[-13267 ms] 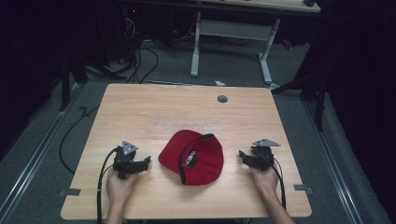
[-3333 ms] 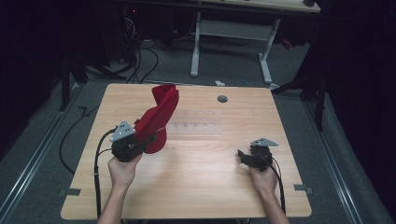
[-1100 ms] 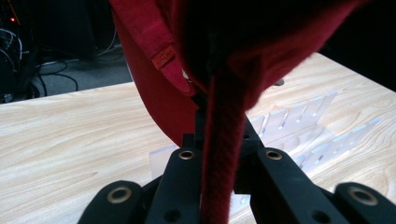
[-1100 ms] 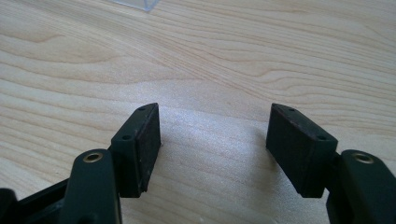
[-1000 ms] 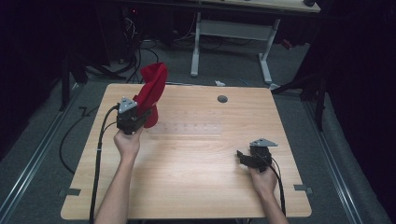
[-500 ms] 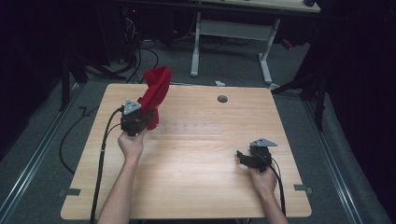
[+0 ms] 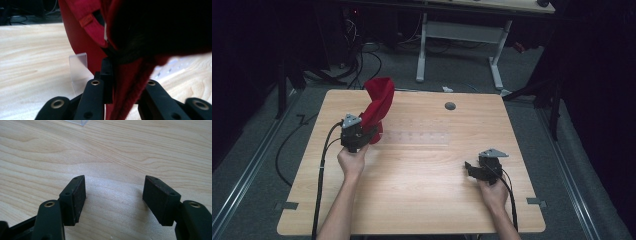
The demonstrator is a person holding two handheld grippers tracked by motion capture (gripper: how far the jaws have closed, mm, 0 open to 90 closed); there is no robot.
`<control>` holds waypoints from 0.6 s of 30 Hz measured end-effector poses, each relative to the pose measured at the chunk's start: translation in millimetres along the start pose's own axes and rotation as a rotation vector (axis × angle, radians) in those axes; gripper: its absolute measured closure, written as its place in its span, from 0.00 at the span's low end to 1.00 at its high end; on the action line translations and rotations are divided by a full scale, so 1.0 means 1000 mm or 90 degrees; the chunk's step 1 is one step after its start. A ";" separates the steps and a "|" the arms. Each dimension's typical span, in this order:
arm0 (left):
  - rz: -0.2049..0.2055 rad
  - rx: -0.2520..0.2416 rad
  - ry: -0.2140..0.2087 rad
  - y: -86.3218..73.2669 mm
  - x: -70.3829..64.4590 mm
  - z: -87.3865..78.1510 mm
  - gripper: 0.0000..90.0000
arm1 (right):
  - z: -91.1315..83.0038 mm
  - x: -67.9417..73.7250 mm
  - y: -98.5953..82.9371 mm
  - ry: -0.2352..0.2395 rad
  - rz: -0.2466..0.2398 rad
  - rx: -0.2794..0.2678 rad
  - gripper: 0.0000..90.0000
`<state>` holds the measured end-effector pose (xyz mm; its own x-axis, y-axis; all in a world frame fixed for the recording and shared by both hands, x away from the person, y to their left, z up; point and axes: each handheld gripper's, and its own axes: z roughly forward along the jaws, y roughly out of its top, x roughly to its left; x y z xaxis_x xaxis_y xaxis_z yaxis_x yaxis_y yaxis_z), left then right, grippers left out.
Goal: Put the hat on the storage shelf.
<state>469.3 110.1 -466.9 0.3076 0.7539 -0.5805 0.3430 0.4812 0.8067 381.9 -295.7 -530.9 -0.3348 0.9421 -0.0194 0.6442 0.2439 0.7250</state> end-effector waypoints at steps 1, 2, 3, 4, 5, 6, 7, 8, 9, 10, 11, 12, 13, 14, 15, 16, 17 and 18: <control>0.002 0.001 0.002 0.000 0.000 -0.001 0.87 | 0.000 0.000 0.000 0.000 0.000 0.000 0.39; 0.000 0.001 0.003 0.001 0.000 -0.002 0.86 | 0.000 0.000 0.000 0.000 0.000 0.000 0.39; 0.000 0.002 0.004 0.001 0.000 -0.003 0.86 | 0.000 0.000 0.000 0.000 0.000 0.000 0.39; 0.002 0.004 0.006 0.002 0.001 -0.004 0.85 | 0.000 0.000 0.000 0.000 0.000 0.000 0.39; 0.002 0.007 0.008 0.002 0.001 -0.005 0.84 | 0.000 0.000 0.000 0.000 0.000 0.000 0.39; 0.001 0.006 0.010 0.002 0.002 -0.005 0.84 | 0.000 0.000 0.000 0.000 0.000 0.000 0.39; 0.002 0.006 0.013 0.001 0.002 -0.006 0.83 | 0.000 0.000 0.000 0.000 0.000 0.000 0.39; 0.001 0.007 0.015 0.001 0.002 -0.007 0.80 | 0.000 0.000 0.000 0.000 0.000 0.000 0.39; 0.001 0.009 0.016 0.000 0.003 -0.008 0.77 | 0.000 0.000 0.000 0.000 0.000 0.000 0.39; 0.003 0.009 0.018 -0.001 0.003 -0.009 0.74 | 0.000 0.000 0.000 0.000 0.000 0.000 0.39; 0.003 0.009 0.018 -0.001 0.003 -0.009 0.71 | 0.000 0.000 0.000 0.000 0.000 0.000 0.39; 0.006 0.011 0.020 -0.002 0.002 -0.010 0.71 | 0.000 0.000 0.000 0.000 0.000 0.000 0.39; 0.009 0.014 0.021 -0.002 0.002 -0.010 0.68 | 0.000 0.000 0.000 0.000 0.000 0.000 0.39; 0.012 0.014 0.020 -0.002 0.002 -0.011 0.66 | 0.000 0.000 0.000 0.000 0.000 0.000 0.39; 0.015 0.015 0.021 -0.002 0.001 -0.011 0.63 | 0.000 0.000 0.000 0.000 0.000 0.000 0.39; 0.015 0.016 0.022 -0.002 0.001 -0.012 0.58 | 0.000 0.000 0.000 0.000 0.000 0.000 0.39; 0.013 0.017 0.022 -0.002 0.001 -0.012 0.58 | 0.000 0.000 0.000 0.000 0.000 0.000 0.39; 0.012 0.017 0.022 -0.001 0.000 -0.013 0.56 | 0.000 0.000 0.000 0.000 0.000 0.000 0.39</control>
<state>457.8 115.2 -466.5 0.2832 0.7777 -0.5612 0.3614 0.4555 0.8136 381.9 -295.4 -530.9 -0.3348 0.9421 -0.0188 0.6444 0.2435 0.7249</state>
